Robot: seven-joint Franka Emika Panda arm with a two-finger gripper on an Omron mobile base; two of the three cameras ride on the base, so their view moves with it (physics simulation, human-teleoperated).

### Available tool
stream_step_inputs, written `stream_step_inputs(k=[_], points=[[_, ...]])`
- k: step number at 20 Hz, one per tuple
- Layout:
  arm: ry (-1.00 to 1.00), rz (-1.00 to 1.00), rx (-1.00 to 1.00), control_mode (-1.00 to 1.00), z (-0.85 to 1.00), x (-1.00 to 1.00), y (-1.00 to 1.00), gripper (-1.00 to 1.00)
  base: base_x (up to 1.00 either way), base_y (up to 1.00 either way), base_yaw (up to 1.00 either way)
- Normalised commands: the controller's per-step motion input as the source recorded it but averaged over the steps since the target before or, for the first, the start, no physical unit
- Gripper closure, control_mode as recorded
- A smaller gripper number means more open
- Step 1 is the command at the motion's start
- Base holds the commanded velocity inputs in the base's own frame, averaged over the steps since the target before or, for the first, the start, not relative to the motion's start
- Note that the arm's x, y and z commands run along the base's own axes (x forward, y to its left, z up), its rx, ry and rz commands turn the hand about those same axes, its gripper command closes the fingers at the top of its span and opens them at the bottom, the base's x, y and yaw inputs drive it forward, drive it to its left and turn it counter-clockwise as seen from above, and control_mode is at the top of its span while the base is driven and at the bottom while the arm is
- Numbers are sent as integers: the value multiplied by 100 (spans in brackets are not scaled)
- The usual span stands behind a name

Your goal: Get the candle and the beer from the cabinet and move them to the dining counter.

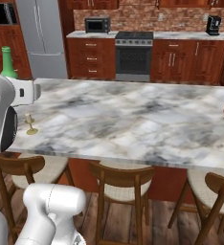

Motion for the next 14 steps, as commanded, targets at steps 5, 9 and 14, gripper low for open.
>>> stream_step_inputs(k=[5,9,14], points=[[0,0,0,100,0,0,0,100,68,-3,3],[0,0,0,100,0,0,0,100,6,0,1],[0,0,0,100,0,0,0,100,0,0,0]])
